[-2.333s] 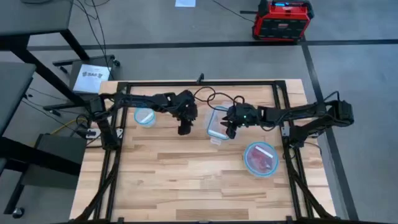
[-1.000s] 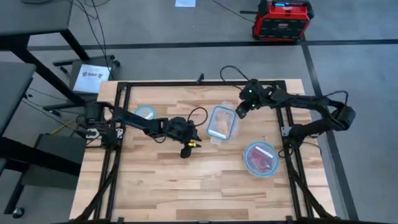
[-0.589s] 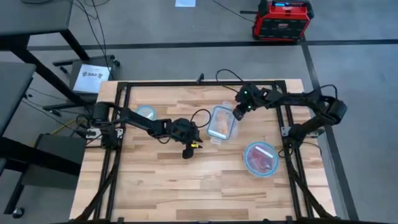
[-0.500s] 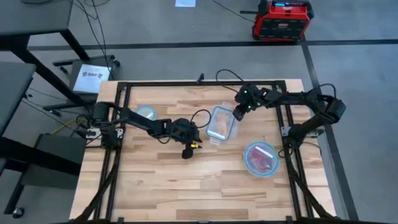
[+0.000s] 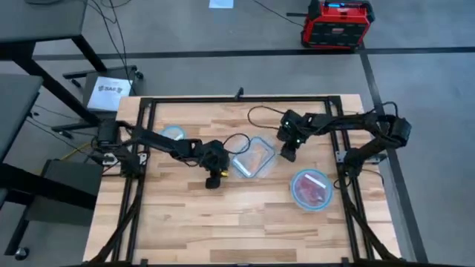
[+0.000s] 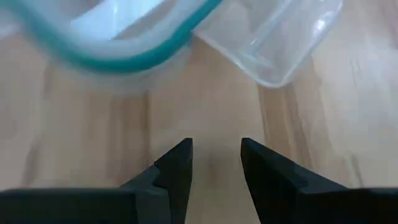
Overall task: Sort candy
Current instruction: Close the rectangular transparent bin
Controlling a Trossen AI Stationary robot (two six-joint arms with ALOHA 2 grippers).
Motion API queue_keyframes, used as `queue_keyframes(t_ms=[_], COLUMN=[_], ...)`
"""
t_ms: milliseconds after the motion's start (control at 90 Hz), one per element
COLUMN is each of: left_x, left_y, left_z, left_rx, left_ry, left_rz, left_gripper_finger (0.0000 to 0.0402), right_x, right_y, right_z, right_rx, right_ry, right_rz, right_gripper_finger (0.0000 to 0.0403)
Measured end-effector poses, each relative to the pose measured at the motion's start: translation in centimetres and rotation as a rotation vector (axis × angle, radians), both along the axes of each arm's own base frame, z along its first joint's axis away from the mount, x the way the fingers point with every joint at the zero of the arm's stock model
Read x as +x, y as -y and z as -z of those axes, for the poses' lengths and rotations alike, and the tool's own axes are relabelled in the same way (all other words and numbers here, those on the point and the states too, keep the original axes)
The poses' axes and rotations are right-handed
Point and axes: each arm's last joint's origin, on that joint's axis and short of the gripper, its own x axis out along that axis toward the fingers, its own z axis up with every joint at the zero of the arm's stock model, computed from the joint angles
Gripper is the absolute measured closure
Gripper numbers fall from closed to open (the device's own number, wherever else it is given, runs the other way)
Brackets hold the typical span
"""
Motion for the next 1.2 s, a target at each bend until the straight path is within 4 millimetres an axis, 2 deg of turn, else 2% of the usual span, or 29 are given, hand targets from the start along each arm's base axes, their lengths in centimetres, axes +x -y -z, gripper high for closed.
queue_keyframes(t_ms=[111,267,344,456,567,667,744,933,1056,1200], left_x=[-1.1,-1.2,-1.1,-1.8,-2.0,-2.0,-2.1,-2.4,-2.6,-2.6], left_y=[-0.1,0.1,0.8,2.1,2.7,2.8,2.8,2.8,2.8,2.8], left_z=[-1.7,-3.0,-2.2,-0.5,-0.4,-0.2,-0.2,0.1,0.2,0.2], left_rx=[0.016,-0.025,-0.066,-0.106,-0.115,-0.115,-0.117,-0.110,-0.108,-0.112], left_ry=[-0.015,0.050,0.067,0.041,0.060,0.043,0.035,-0.009,-0.028,-0.028], left_rz=[-0.026,-0.066,-0.085,-0.081,-0.069,-0.067,-0.069,-0.067,-0.067,-0.072], left_gripper_finger=[0.0279,0.0279,0.0279,0.0279,0.0279,0.0279,0.0279,0.0279,0.0279,0.0279], right_x=[-0.2,0.7,1.7,3.6,6.2,8.1,9.0,10.2,10.7,10.9], right_y=[-0.2,-0.6,-1.1,-2.8,-4.4,-4.8,-4.7,-4.1,-3.7,-3.5], right_z=[-2.3,-5.8,-7.2,-7.4,-6.3,-4.6,-2.7,1.0,2.5,3.2], right_rx=[-0.028,-0.185,-0.242,-0.266,-0.315,-0.310,-0.295,-0.296,-0.286,-0.375], right_ry=[0.041,0.303,0.435,0.556,0.654,0.693,0.662,0.620,0.607,0.521], right_rz=[-0.014,-0.037,-0.066,-0.174,-0.299,-0.316,-0.324,-0.341,-0.349,-0.179], right_gripper_finger=[0.0301,0.0301,0.0301,0.0301,0.0301,0.0305,0.0315,0.0359,0.0396,0.0401])
